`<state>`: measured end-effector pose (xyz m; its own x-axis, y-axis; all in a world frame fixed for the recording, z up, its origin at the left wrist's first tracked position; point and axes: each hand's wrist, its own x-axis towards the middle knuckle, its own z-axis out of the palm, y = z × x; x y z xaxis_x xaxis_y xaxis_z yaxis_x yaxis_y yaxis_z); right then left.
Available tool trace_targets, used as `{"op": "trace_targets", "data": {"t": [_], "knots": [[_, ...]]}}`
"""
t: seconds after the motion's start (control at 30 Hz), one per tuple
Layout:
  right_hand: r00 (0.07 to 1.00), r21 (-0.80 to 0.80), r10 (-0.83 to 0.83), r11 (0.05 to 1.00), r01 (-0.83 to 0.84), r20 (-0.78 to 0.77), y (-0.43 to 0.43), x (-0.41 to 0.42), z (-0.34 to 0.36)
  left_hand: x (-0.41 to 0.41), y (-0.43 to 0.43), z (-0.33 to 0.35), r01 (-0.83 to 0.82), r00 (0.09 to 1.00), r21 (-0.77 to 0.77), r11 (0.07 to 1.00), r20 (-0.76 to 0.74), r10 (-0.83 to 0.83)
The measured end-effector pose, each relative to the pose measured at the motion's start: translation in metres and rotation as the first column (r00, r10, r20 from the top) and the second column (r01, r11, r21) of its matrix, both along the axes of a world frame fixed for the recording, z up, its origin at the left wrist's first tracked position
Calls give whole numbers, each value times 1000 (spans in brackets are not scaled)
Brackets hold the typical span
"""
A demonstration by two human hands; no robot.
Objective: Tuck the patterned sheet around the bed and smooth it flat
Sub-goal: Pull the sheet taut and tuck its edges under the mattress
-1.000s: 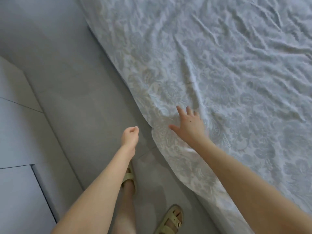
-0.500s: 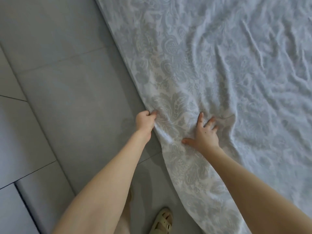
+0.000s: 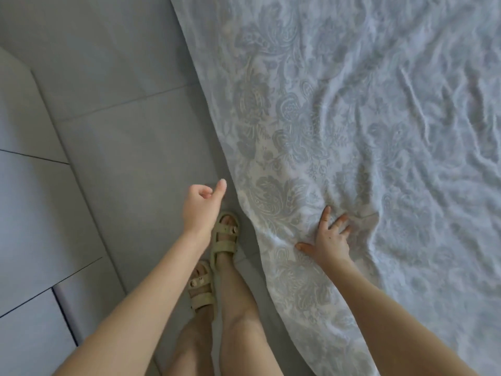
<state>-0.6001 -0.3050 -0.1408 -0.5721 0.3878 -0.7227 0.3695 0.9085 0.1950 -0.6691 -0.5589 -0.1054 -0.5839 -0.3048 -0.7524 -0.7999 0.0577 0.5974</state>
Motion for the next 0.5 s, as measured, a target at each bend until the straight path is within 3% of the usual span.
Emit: {"op": "trace_targets", "data": {"t": [0.17, 0.33, 0.4, 0.5], "knots": [[995, 42, 43, 998, -47, 91, -2, -7, 9, -60, -4, -39, 20, 985, 91, 996, 170, -35], [912, 63, 298, 943, -327, 281, 2, -50, 46, -116, 13, -60, -102, 919, 219, 970, 393, 9], [913, 25, 347, 932, -361, 214, 1, -78, 58, -119, 21, -71, -146, 884, 293, 945, 467, -8], [951, 17, 308, 951, -308, -34, -12, -123, 68, -120, 31, -77, -237, 885, 427, 872, 465, 12]]}}
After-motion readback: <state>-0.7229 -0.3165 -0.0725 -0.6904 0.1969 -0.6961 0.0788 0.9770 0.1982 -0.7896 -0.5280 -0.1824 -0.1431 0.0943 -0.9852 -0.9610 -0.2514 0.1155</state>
